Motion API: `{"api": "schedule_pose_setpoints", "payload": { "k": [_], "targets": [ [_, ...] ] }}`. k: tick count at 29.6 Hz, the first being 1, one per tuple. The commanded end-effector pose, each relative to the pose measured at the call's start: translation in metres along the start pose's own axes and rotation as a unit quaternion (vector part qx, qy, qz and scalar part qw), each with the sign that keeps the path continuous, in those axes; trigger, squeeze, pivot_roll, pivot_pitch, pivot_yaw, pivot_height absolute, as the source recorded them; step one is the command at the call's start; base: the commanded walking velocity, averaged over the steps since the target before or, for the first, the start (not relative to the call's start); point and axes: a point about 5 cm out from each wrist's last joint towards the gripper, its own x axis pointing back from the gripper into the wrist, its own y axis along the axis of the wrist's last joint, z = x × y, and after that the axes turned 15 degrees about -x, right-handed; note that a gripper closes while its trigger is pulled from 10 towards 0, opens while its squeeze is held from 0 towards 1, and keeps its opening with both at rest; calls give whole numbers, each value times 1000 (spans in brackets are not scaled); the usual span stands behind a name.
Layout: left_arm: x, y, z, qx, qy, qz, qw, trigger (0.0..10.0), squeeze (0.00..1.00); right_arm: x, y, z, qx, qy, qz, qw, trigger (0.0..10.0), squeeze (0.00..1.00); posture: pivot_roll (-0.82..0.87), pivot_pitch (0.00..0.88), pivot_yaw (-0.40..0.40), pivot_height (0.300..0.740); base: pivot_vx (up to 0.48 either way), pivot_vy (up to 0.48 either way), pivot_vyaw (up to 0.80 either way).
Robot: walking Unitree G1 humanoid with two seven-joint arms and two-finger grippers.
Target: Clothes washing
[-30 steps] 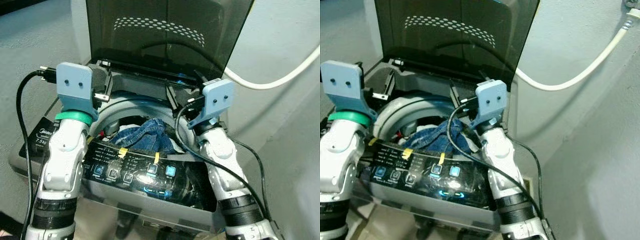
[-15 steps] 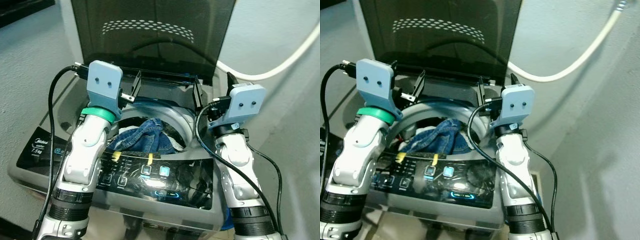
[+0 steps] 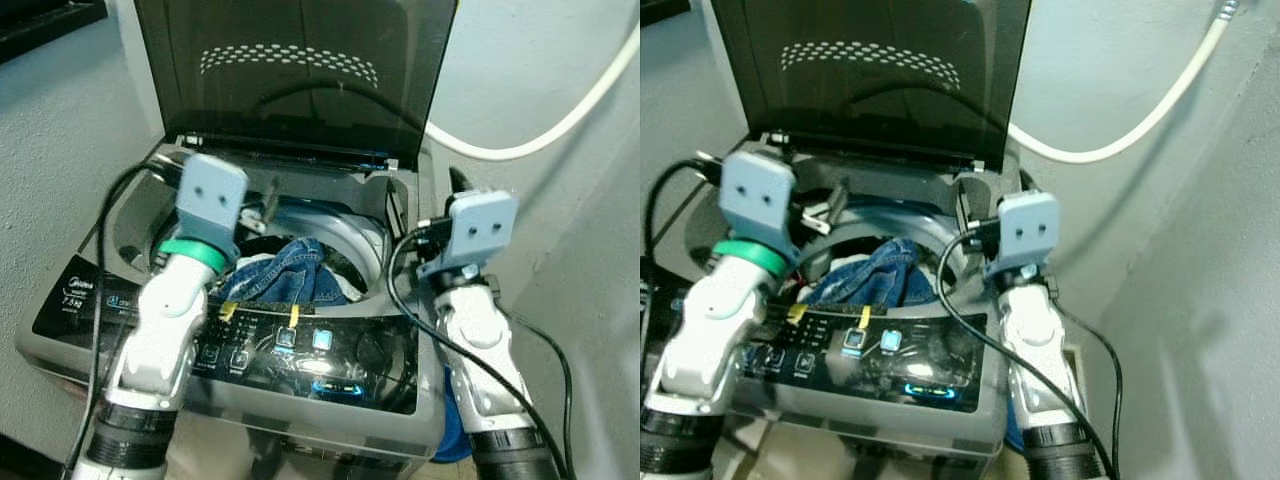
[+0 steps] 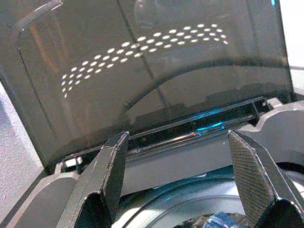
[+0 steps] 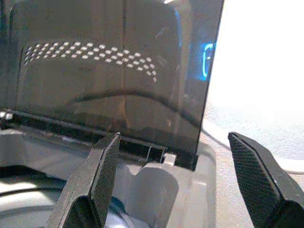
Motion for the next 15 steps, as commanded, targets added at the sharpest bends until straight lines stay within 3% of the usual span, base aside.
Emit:
{"api": "schedule_pose_setpoints", "payload": {
  "k": [1, 7, 15],
  "targets": [
    [-3, 1, 2, 11, 7, 0, 1000, 10000, 0, 4, -4, -3, -2, -15, 9, 1000, 10000, 0, 87, 0, 72, 740, 0, 0, 0],
    [-9, 1, 5, 38, 20, 2, 999, 10000, 0, -1, -2, 2, -2, -6, 2, 1000, 10000, 0, 74, 0, 61, 740, 0, 0, 0],
    [-10, 5, -3, 50, 16, -5, 999, 10000, 0, -6, -2, 5, 7, 0, 1, 1000, 10000, 0, 67, 0, 55, 740, -257, 0, 0]
  ]
}}
